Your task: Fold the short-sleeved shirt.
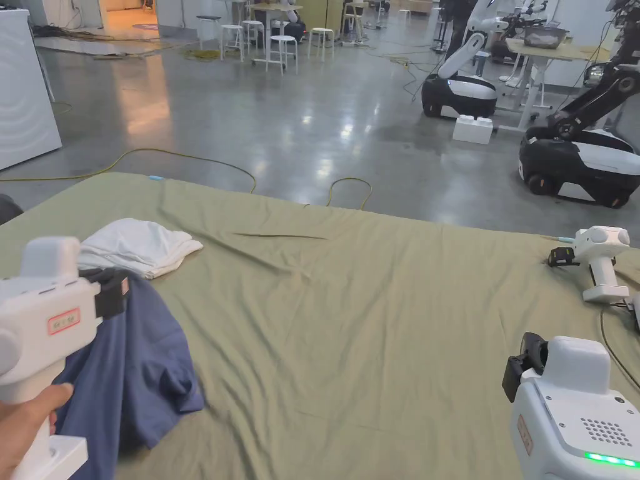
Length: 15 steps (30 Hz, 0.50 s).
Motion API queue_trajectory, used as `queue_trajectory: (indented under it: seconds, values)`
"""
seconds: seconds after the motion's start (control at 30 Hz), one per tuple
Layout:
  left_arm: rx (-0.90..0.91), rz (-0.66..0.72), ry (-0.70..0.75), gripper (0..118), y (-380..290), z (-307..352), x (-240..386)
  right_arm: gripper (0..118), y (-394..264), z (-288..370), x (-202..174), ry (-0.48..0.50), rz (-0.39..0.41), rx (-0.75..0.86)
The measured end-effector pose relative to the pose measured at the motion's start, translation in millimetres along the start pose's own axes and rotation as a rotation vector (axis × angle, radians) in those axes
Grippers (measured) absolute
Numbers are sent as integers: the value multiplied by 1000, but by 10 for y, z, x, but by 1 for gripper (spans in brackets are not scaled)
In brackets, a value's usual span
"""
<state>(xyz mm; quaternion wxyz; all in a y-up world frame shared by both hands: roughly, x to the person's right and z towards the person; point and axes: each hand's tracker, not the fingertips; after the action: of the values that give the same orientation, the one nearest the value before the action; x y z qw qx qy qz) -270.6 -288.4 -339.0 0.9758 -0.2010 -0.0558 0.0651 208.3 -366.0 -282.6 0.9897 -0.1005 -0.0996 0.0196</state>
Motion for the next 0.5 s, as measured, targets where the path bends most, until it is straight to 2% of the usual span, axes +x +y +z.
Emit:
queue_trajectory:
  seconds: [0.23,0.5]
  values:
    - [89,-73,-213,1,316,-53,1056,0,62,114,194,-28,-16,28]
    - [-15,-143,-435,1,39,-519,2245,0,100,255,427,-60,-15,54]
